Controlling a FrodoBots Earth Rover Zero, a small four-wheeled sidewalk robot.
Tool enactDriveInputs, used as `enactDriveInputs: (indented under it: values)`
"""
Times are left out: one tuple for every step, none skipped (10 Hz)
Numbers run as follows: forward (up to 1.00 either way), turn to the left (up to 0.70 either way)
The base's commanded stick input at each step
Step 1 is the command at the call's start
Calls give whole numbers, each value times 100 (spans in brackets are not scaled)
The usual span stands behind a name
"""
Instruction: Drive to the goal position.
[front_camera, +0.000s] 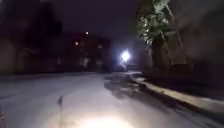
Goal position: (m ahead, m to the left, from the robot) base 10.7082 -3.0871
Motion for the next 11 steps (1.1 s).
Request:
enactDriveInputs:
  values:
    - [70,0]
    - [70,0]
    - [70,0]
    - [70,0]
    - [70,0]
    - [70,0]
    - [70,0]
    - [70,0]
    - [70,0]
    - [70,0]
    - [70,0]
